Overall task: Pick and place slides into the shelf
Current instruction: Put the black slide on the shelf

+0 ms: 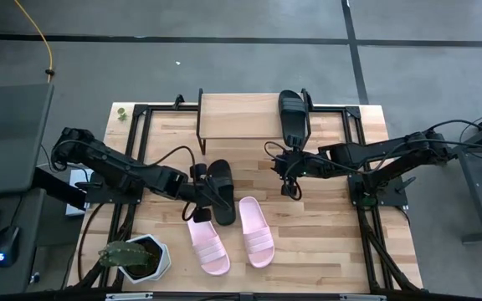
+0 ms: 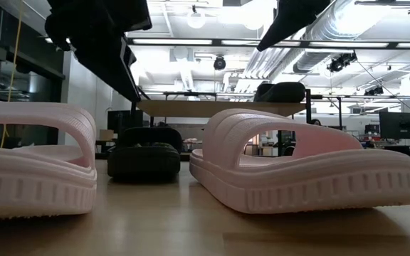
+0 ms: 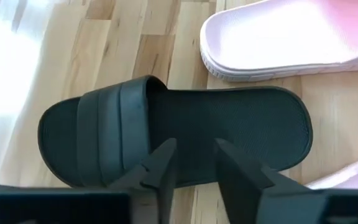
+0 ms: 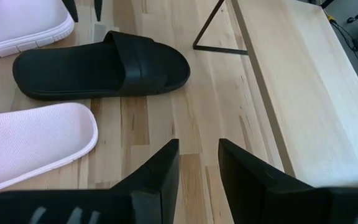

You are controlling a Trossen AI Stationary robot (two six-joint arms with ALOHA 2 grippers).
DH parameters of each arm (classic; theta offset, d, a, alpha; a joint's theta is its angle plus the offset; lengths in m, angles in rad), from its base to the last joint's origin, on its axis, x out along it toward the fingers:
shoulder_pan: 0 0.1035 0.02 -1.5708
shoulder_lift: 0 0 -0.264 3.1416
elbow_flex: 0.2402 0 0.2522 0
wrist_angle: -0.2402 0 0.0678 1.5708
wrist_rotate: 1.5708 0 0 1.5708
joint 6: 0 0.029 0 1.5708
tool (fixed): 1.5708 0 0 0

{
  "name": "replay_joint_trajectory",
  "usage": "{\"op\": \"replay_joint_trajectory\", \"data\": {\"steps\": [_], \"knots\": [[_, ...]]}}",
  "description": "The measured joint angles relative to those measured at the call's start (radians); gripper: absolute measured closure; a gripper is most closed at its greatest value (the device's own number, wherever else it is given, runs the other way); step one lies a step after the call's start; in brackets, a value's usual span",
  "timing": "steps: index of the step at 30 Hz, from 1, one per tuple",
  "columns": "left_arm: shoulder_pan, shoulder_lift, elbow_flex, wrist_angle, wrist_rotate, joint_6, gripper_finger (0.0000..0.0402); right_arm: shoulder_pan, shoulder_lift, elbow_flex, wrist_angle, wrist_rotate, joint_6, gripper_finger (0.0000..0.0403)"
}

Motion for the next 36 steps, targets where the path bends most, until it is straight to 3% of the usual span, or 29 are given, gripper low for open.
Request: {"op": "replay_joint_trajectory", "data": {"steps": [7,24,36], "knots": [[-0.001,0.048,0.003,0.039,-0.036,0.002,0.0247,0.000,0.001,-0.001,0.000,-0.022,0.000,0.0301],[-0.015,0.153,0.053,0.063,-0.100,0.061,0.0245,0.000,0.000,-0.001,0.001,-0.039,-0.001,0.0301],[-0.013,0.156,0.098,0.053,-0.145,0.106,0.0245,0.000,0.000,-0.001,0.000,-0.041,-0.003,0.0301]]}}
